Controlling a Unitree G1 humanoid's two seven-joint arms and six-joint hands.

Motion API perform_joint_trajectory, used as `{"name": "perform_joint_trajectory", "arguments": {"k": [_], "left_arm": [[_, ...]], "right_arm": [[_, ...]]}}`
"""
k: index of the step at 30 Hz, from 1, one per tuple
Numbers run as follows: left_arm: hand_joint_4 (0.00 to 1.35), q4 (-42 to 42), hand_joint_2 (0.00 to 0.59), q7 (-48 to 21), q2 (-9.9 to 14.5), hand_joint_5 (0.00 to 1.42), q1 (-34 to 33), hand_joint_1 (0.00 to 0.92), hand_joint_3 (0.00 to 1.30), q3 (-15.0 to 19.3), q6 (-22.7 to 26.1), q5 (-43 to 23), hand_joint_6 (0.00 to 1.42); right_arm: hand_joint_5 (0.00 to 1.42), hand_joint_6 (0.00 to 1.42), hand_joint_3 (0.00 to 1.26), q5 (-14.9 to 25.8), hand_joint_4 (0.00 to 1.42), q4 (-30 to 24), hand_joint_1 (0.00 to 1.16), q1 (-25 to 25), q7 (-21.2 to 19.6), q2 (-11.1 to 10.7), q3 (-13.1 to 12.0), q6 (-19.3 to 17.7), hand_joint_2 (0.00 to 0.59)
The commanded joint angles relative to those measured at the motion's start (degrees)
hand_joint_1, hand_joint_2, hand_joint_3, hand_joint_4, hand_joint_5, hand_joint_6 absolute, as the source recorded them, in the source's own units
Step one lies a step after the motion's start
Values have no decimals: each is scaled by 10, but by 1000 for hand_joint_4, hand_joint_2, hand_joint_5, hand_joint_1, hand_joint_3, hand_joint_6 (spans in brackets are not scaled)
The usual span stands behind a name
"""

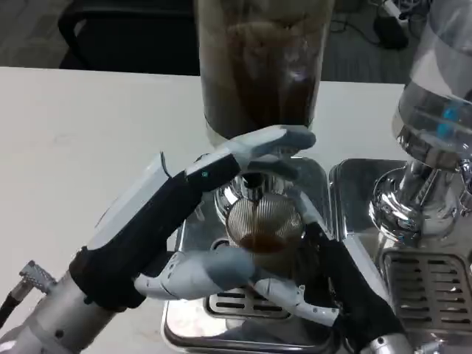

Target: Grasp the cup under the faucet to collect the drink, then remove the cup.

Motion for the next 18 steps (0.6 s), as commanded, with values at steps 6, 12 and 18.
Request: {"name": "perform_joint_trajectory", "arguments": {"k": [6,12,18], "left_arm": [[153,-2,119,1,-1,344,-6,0,230,9,6,9,224],[138,-4,119,4,-5,337,-4,0,225,10,3,12,216],[38,-33,123,34,-17,212,-6,0,166,52,-4,8,98]], "right_arm": [[0,0,0,2,0,10,701,-11,0,0,-3,1,195],[0,0,0,7,0,23,701,-19,2,3,-3,-2,195],[0,0,0,9,0,28,701,-23,5,3,-3,-4,195]]}}
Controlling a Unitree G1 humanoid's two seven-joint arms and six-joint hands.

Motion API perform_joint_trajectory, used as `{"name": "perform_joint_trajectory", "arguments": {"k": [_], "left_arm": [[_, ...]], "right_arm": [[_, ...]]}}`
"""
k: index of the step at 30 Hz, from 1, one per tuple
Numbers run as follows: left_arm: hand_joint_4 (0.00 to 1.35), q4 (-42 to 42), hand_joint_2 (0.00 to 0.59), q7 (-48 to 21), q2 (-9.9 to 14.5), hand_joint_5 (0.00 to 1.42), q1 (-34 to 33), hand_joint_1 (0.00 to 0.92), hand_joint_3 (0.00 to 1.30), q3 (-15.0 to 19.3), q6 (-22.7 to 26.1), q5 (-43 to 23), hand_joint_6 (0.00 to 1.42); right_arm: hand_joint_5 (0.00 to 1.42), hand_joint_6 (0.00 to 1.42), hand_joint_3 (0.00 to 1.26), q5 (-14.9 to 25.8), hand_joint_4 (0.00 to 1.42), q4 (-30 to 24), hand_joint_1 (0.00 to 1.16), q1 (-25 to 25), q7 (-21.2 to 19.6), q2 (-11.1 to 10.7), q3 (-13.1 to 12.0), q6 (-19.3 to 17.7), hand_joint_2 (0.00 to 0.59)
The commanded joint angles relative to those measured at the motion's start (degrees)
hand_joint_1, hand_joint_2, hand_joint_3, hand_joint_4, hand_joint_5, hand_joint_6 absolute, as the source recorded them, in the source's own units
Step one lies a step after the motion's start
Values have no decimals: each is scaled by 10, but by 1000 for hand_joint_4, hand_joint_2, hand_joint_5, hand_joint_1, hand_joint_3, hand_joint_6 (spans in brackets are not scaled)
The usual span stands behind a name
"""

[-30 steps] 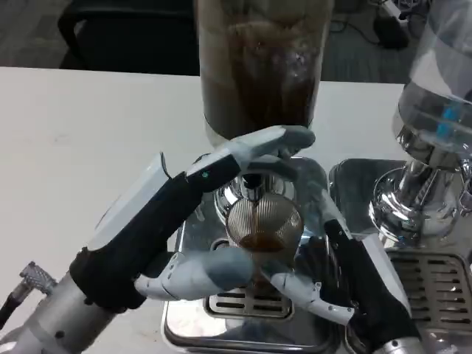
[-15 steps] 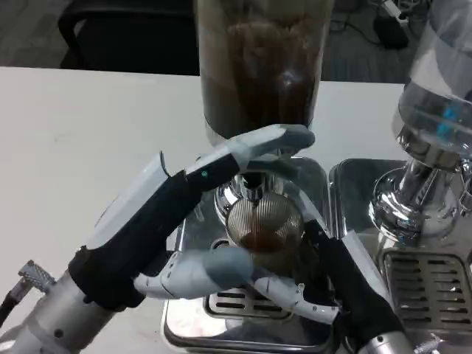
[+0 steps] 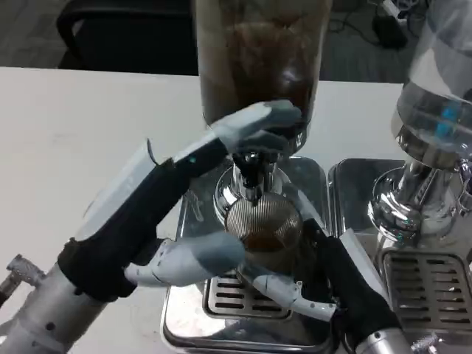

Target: Grasp the cup under the faucet to collect the drink, then remove the cup.

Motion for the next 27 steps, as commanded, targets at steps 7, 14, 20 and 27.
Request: {"name": "perform_joint_trajectory", "arguments": {"k": [7,14,20,27], "left_arm": [[5,-43,124,46,-15,181,20,0,144,80,-17,-6,74],[4,-7,126,72,-25,154,92,0,134,154,-41,3,59],[0,62,126,94,-31,135,117,0,134,188,-71,38,57],[0,143,126,119,-31,128,126,0,116,200,-101,73,42]], "right_arm": [[0,0,0,11,0,14,702,-10,4,1,-4,-9,195],[0,0,0,19,0,28,702,-17,8,4,-4,-18,195],[0,0,0,20,0,30,702,-20,7,5,-4,-22,195],[0,8,0,17,0,36,703,-28,4,8,-3,-23,195]]}}
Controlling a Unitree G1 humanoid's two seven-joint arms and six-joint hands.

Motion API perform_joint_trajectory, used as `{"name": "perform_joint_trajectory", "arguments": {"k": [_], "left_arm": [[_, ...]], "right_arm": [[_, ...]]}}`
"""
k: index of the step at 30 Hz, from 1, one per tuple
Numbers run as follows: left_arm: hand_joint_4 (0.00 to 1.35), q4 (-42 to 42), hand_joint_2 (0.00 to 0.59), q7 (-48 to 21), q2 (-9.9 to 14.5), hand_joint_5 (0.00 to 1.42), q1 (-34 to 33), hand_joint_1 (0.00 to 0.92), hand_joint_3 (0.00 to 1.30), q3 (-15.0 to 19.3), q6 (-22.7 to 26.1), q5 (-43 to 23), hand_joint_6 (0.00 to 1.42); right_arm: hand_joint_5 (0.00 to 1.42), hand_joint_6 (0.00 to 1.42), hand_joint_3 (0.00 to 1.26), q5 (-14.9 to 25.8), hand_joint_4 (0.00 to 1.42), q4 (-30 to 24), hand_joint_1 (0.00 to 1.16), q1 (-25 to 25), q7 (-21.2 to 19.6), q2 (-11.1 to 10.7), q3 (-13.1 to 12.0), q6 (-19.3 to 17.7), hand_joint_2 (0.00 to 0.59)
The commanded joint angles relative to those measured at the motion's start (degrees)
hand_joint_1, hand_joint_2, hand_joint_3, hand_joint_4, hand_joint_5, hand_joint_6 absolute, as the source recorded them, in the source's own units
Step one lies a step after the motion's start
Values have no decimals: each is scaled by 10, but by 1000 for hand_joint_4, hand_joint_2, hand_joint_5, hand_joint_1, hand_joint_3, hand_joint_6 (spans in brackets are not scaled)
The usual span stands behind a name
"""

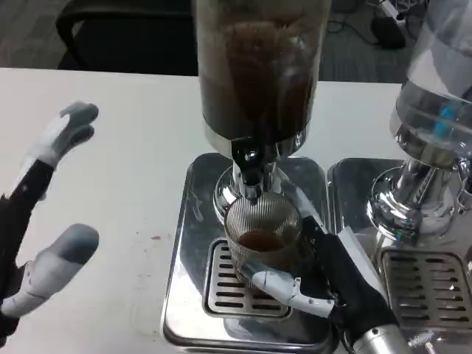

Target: Grasp the cup under the faucet to collect the drink, then remove the cup.

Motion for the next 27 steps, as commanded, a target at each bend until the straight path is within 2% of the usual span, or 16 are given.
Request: {"name": "perform_joint_trajectory", "arguments": {"k": [1,6,14,19,27], "left_arm": [[0,37,126,20,-2,128,5,0,116,5,-21,24,42],[0,85,126,36,3,128,3,0,110,-1,-33,55,40],[0,165,126,41,24,127,-2,0,106,-10,-51,78,38],[0,199,126,52,34,127,-6,0,99,-16,-62,93,38],[0,235,125,69,40,127,-11,0,100,-33,-71,107,38]], "right_arm": [[0,21,0,3,0,13,708,-12,-2,6,0,-9,198],[0,28,0,1,0,26,713,-19,-4,6,-1,-11,198],[0,33,0,-3,0,49,741,-29,-19,19,3,-24,190],[0,69,0,-3,0,67,750,-36,-24,29,6,-38,187],[0,110,0,-2,0,87,778,-40,-26,32,4,-45,184]]}}
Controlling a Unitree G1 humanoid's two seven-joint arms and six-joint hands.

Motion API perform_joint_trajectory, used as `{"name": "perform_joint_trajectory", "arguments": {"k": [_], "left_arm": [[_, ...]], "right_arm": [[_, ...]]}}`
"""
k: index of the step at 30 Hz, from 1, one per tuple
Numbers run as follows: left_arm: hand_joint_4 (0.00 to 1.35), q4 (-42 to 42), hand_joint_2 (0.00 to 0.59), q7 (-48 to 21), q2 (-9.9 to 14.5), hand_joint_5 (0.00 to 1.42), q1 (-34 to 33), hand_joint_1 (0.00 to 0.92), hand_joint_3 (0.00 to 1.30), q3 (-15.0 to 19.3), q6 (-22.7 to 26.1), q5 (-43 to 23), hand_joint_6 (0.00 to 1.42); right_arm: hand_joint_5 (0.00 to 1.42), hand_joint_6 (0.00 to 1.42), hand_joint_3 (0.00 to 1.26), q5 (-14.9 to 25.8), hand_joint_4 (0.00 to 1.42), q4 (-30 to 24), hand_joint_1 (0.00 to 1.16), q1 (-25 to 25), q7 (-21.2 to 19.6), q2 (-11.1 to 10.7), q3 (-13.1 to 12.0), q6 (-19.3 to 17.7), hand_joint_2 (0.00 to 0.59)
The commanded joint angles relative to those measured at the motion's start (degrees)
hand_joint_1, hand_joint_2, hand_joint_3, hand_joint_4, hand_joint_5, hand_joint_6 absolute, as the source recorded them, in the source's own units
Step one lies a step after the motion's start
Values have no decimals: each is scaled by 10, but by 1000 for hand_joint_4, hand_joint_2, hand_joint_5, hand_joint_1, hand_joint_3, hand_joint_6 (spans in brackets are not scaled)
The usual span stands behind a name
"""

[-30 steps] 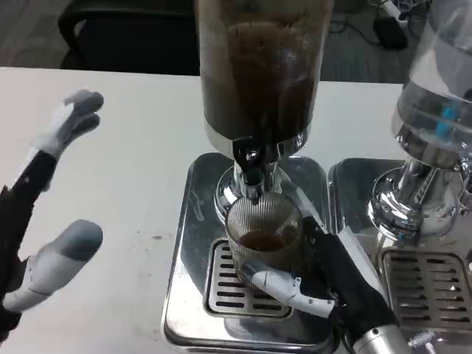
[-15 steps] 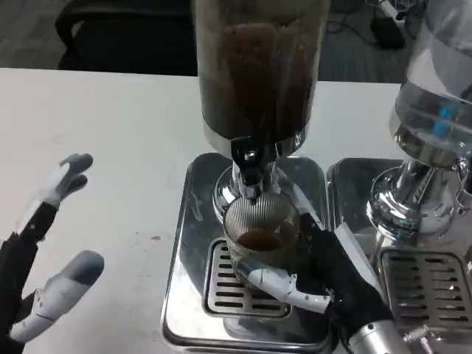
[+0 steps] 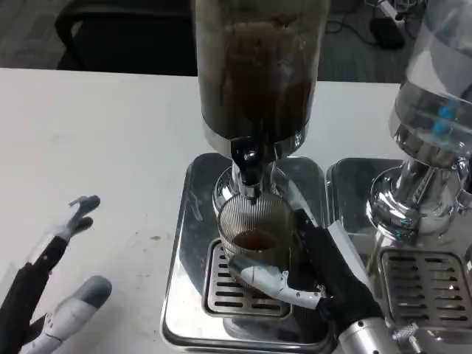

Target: Grasp the cup under the faucet to collect the drink, then remove the cup.

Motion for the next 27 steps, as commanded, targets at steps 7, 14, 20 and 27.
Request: {"name": "perform_joint_trajectory", "arguments": {"k": [7,14,20,27], "left_arm": [[0,14,127,22,13,132,-3,0,104,-18,-14,5,38],[0,17,129,29,15,137,-3,0,109,-20,-12,2,38],[0,14,130,33,15,138,-1,0,119,-20,-12,1,38],[0,10,130,37,16,147,2,0,138,-20,-10,-3,46]], "right_arm": [[68,261,0,7,38,20,841,1,1,7,1,-7,173],[194,405,0,12,165,30,886,1,4,10,0,-5,174],[235,461,38,17,235,31,889,1,11,7,3,0,174],[310,530,184,20,335,28,873,5,21,4,3,6,172]]}}
